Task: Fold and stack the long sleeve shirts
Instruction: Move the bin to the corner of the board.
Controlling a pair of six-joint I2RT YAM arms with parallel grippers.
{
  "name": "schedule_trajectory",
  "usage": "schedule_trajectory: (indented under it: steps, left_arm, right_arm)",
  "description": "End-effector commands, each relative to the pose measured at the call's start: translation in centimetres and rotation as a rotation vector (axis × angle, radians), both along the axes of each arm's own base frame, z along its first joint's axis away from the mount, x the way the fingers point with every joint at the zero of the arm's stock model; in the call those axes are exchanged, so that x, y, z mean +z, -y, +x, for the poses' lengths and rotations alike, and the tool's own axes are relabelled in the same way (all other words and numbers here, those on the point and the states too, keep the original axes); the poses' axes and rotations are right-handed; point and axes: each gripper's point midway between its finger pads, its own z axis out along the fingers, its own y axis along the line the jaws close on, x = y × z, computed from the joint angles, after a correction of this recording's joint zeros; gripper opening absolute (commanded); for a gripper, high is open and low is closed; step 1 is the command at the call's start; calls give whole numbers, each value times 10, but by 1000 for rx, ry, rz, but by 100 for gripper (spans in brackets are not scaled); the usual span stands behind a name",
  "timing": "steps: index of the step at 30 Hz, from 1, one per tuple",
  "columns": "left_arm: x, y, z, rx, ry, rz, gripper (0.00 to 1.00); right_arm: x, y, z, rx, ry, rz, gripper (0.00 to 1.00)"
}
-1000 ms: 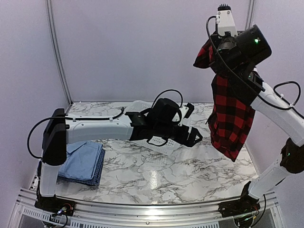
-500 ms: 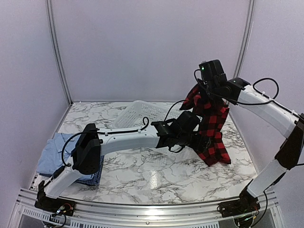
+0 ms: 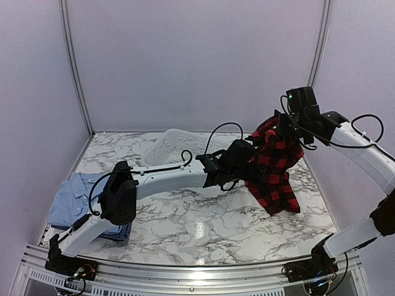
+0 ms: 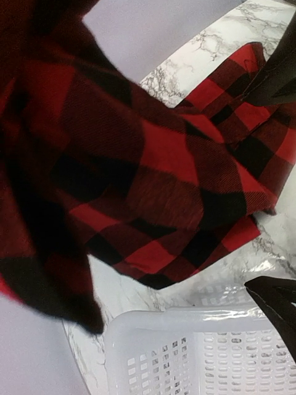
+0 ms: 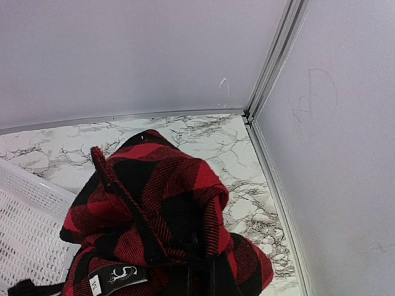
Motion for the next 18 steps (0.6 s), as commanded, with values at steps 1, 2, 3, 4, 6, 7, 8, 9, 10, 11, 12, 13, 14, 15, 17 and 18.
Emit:
schedule_trajectory:
  steps: [1,2,3,4,6,7,8,9,10,11,12,13,14,15,17,18]
  left_arm:
    - [-61,-51,44,148,-88,118,99]
    - [-59,-58,50,163,-90,117,99]
    - [-58,-65,56,177,-91,120,99]
    - [-57,-74,63,199,-91,126,99]
    - [-58,-96,77,245,-93,142,99]
    - [-58,-107,85,265,-98,147,99]
    - [-57,-118,92,282,-104,149,99]
    - [-57,-130,100,298,-112,153,99]
    - [-60,-142,106,310,-126,159,99]
    - [-60,-155,113,323,-138,161,99]
    - [-62,-168,118,328,-152,163,99]
    - [-63,-181,122,335,-162,166,99]
    - [-63,-195,127,343,-169,167,99]
    - [-65,-207,128,343,-177,167,99]
    - [-65,-235,136,350,-190,155,99]
    - [-65,-245,136,345,-196,150,99]
  right_arm:
    - [9,1,2,-1,41,61,0]
    - [8,2,1,-1,40,61,0]
    - [7,2,1,-1,37,62,0]
    - [5,2,1,2,32,64,0]
    - [0,0,1,14,22,70,0]
    - [-3,-1,1,21,13,73,0]
    - [-7,-3,1,30,4,78,0]
    - [-9,-5,1,38,-1,83,0]
    - [-13,-6,0,45,-9,88,0]
    - [-17,-8,0,53,-17,91,0]
    - [-19,-9,-1,61,-21,96,0]
    - [-23,-11,-1,70,-28,99,0]
    - [-27,-12,-2,77,-35,103,0]
    - [-29,-13,-3,83,-41,109,0]
    - [-35,-15,-4,93,-49,116,0]
    - [-38,-16,-4,98,-53,122,0]
